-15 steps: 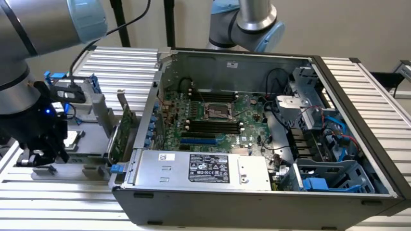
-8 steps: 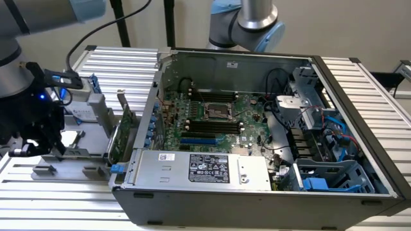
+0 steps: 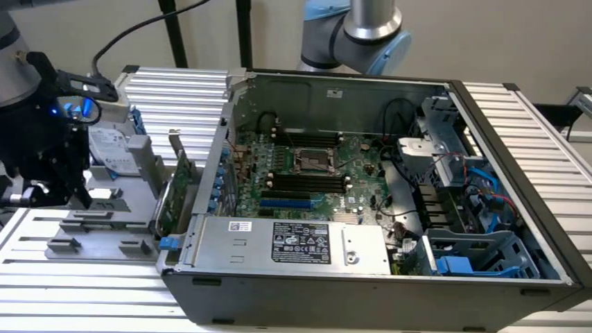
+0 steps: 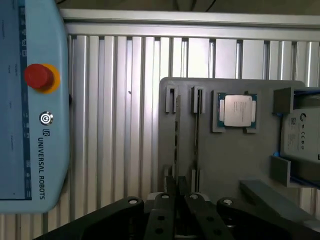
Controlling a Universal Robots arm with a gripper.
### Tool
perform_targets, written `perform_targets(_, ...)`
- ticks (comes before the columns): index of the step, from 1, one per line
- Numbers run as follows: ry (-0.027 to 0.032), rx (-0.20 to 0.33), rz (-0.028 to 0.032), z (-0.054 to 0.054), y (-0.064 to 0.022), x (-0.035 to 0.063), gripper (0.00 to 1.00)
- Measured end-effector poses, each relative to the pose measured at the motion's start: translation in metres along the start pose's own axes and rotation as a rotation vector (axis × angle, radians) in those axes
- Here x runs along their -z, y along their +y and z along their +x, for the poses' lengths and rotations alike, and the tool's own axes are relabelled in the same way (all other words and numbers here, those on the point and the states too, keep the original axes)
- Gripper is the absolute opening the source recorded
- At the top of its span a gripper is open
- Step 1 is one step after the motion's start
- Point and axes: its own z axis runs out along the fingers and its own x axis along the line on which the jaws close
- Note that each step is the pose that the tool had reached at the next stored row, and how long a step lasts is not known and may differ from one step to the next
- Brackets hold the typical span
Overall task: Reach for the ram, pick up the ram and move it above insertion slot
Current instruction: 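Pick up the ram and move it above insertion slot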
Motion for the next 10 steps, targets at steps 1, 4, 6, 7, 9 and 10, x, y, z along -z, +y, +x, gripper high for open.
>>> perform_targets(1, 0.0, 0.001, 0.0001, 0.0, -0.0013, 0.0045, 0.14)
perform_targets(4, 0.0001, 0.003, 0.0, 0.0, -0.0052, 0.0182, 0.14)
perform_targets(6, 0.0001, 0.004, 0.0001, 0.0, -0.0084, 0.0275, 0.14)
perform_targets(7, 0.0, 0.005, 0.0001, 0.0, -0.0104, 0.0321, 0.14)
perform_targets(9, -0.0009, 0.006, 0.0001, 0.0, -0.0154, 0.0415, 0.14)
perform_targets(10, -0.0014, 0.007, 0.0001, 0.0, -0.0181, 0.0461, 0.14)
